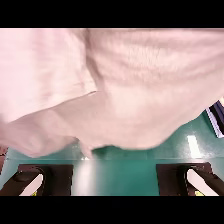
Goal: Fold the shirts.
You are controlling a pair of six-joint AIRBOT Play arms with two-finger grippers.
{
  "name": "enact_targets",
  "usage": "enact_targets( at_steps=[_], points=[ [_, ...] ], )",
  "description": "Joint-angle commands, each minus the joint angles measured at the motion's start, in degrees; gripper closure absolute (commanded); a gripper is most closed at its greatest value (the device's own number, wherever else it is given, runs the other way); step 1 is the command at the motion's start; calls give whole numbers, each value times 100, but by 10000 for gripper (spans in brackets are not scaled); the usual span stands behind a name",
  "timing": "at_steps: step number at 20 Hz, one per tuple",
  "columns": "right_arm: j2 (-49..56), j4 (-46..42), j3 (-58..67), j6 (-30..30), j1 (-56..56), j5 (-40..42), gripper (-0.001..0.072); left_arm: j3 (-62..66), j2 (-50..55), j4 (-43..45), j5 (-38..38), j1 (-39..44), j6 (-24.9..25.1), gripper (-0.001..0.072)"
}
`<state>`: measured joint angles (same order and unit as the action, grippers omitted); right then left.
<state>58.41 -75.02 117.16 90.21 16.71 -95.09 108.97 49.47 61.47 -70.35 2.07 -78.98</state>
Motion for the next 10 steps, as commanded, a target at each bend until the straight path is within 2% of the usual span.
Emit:
enact_targets(
  at_steps=[1,3,5,7,10],
  points=[
    [1040,-170,-275,129,0,-990,699,-907,721,9,-916,-2,-57,683],
    [1508,-164,-885,129,-7,-990,699,-1373,1338,7,-1207,-2,-55,683],
    [1974,-162,-1346,125,-7,-953,699,-1687,1904,-7,-1086,-2,-55,683],
    [2369,-162,-1709,52,-7,-597,699,-1759,2435,-17,-752,-2,15,683],
    [2730,-162,-2092,-74,-61,411,699,-1759,2994,-70,48,-2,269,683]
  ],
)
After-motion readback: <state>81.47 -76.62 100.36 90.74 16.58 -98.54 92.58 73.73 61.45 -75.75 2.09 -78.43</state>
